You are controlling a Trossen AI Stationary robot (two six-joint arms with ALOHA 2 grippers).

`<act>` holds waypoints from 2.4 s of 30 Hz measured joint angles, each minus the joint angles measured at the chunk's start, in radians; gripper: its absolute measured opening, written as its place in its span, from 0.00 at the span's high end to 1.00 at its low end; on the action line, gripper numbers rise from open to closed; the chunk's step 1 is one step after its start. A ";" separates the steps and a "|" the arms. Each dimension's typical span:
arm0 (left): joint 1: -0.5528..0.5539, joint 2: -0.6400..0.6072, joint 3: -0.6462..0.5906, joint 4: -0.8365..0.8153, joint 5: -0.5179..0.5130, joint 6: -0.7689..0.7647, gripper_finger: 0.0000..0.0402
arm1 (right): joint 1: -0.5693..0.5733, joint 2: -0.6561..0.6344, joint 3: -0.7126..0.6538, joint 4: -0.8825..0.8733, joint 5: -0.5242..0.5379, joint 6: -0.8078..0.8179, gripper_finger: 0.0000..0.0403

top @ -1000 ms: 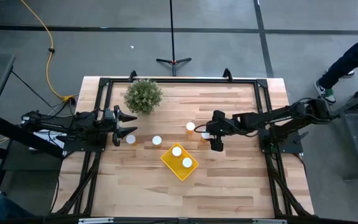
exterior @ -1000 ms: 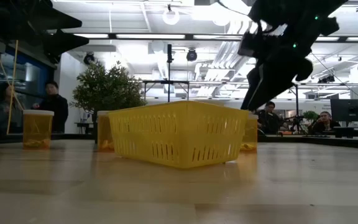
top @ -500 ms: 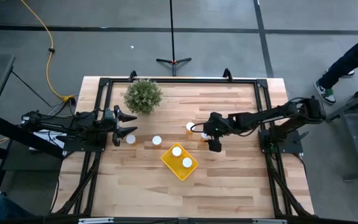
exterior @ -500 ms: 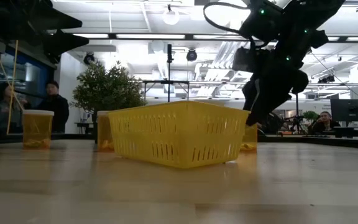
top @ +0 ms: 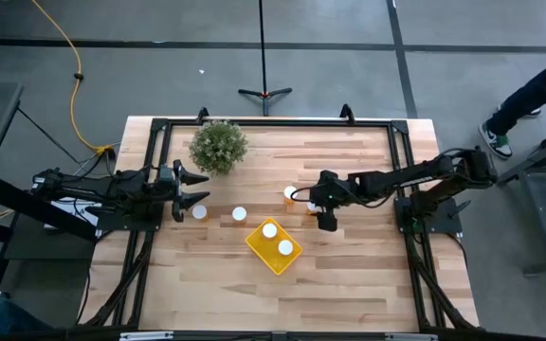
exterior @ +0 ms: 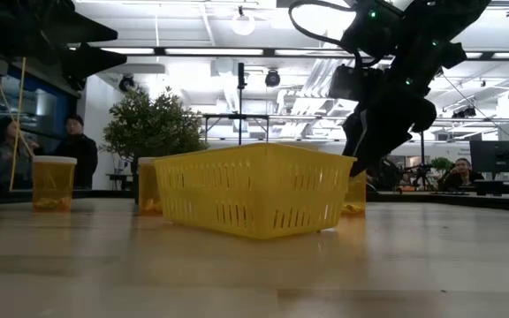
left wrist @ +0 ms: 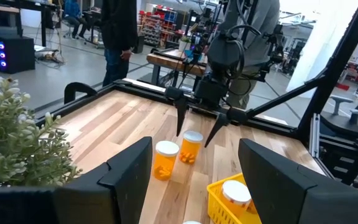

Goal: Pick and place pill bottles into a basket
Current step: Put the pill bottle into the yellow transparent bin

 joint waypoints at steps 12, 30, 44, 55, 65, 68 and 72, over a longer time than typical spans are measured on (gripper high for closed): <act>0.000 0.000 0.000 0.000 0.000 0.003 0.31 | 0.000 0.000 0.000 -0.001 -0.022 0.000 0.43; 0.000 0.000 0.000 0.000 0.000 0.003 0.31 | 0.004 -0.019 0.078 -0.122 -0.059 0.017 0.49; 0.000 0.000 0.000 0.000 0.001 0.003 0.31 | 0.121 -0.017 0.306 -0.147 -0.140 -0.026 0.49; 0.000 0.000 0.000 0.002 -0.005 0.003 0.31 | 0.195 0.107 0.386 0.005 -0.188 -0.116 0.49; 0.000 0.000 0.000 0.002 -0.008 0.003 0.31 | 0.195 0.291 0.566 -0.076 -0.248 -0.249 0.49; 0.000 0.000 0.000 0.000 -0.008 0.003 0.31 | 0.195 0.334 0.603 -0.086 -0.269 -0.286 0.49; 0.000 0.000 0.000 0.000 -0.008 0.003 0.31 | 0.192 0.382 0.638 -0.102 -0.261 -0.320 0.49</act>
